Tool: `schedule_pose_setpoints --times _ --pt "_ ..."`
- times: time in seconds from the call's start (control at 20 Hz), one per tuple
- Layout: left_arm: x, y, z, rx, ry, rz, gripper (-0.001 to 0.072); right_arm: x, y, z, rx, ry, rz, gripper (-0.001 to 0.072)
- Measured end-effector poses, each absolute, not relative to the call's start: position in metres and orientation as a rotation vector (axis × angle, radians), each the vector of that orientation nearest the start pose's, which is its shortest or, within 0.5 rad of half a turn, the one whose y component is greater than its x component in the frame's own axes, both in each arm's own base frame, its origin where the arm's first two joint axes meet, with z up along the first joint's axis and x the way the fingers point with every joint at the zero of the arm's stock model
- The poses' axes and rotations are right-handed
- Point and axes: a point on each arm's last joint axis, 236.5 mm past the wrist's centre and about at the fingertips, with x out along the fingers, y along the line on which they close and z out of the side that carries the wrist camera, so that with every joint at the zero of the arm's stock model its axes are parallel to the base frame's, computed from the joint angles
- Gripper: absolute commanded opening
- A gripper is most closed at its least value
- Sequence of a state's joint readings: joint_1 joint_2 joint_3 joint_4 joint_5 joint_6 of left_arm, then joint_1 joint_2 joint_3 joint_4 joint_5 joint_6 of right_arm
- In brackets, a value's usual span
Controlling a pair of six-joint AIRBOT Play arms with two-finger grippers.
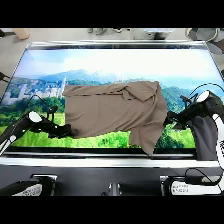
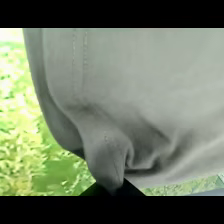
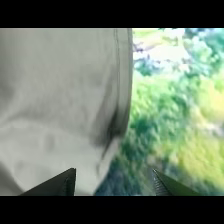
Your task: Fold the shirts.
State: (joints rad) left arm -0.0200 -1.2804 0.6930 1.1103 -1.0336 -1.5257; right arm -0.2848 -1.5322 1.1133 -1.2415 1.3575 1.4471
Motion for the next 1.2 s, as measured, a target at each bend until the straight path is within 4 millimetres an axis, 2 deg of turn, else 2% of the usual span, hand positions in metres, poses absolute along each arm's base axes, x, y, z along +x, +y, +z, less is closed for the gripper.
schedule_pose_setpoints --times 0.15,0.2,0.25,0.3,0.35,0.5,0.55,0.6,0.65,0.7,0.75,0.8,0.85,0.9,0.95,1.0,1.05,1.1,1.15,1.2 --pt "0.270 -0.093 -0.103 -0.435 1.557 -0.167 0.0028 0.333 -0.011 -0.097 0.532 1.627 0.069 0.0490" --pt "0.270 -0.095 -0.100 -0.439 1.550 -0.173 0.0028 0.337 -0.008 -0.101 0.556 1.614 0.071 0.0458" --pt "0.270 -0.095 -0.097 -0.441 1.546 -0.176 0.0028 0.339 -0.003 -0.103 0.582 1.615 0.080 0.0302" --pt "0.271 -0.096 -0.095 -0.443 1.540 -0.179 0.0028 0.341 0.001 -0.107 0.607 1.612 0.084 0.0186" --pt "0.271 -0.097 -0.093 -0.444 1.537 -0.182 0.0028 0.344 0.005 -0.111 0.642 1.604 0.089 0.0019" --pt "0.279 -0.098 -0.081 -0.439 1.505 -0.195 0.0026 0.351 0.012 -0.107 0.650 1.583 0.131 0.0021" --pt "0.289 -0.096 -0.070 -0.422 1.468 -0.203 0.0026 0.358 0.013 -0.095 0.640 1.554 0.158 0.0021" --pt "0.305 -0.094 -0.051 -0.394 1.409 -0.213 0.0026 0.370 0.013 -0.071 0.619 1.493 0.187 0.0021" --pt "0.324 -0.090 -0.023 -0.354 1.326 -0.224 0.0026 0.384 0.011 -0.045 0.582 1.425 0.210 0.0021" --pt "0.345 -0.085 0.014 -0.308 1.223 -0.231 0.0026 0.402 0.007 -0.004 0.527 1.319 0.231 0.0021" --pt "0.369 -0.079 0.070 -0.256 1.077 -0.236 0.0026 0.422 0.002 0.049 0.469 1.174 0.242 0.0021" --pt "0.385 -0.073 0.131 -0.207 0.926 -0.234 0.0027 0.436 -0.002 0.113 0.399 1.014 0.246 0.0021" --pt "0.392 -0.066 0.205 -0.159 0.752 -0.228 0.0027 0.440 -0.004 0.187 0.319 0.832 0.244 0.0021" --pt "0.388 -0.060 0.278 -0.120 0.584 -0.218 0.0027 0.433 -0.004 0.261 0.242 0.646 0.235 0.0021" --pt "0.370 -0.053 0.352 -0.083 0.410 -0.203 0.0027 0.410 -0.003 0.334 0.163 0.471 0.214 0.0021" --pt "0.345 -0.048 0.411 -0.058 0.268 -0.189 0.0027 0.381 -0.001 0.388 0.101 0.339 0.183 0.0021" --pt "0.313 -0.045 0.462 -0.047 0.138 -0.180 0.0026 0.346 0.001 0.435 0.057 0.219 0.146 0.0021" --pt "0.284 -0.042 0.496 -0.048 0.049 -0.175 0.0026 0.313 0.004 0.468 0.028 0.128 0.115 0.0021" --pt "0.255 -0.039 0.521 -0.048 -0.025 -0.164 0.0026 0.281 0.008 0.491 0.007 0.059 0.091 0.0021" --pt "0.234 -0.036 0.535 -0.049 -0.072 -0.156 0.0026 0.258 0.011 0.505 -0.006 0.016 0.073 0.0021"
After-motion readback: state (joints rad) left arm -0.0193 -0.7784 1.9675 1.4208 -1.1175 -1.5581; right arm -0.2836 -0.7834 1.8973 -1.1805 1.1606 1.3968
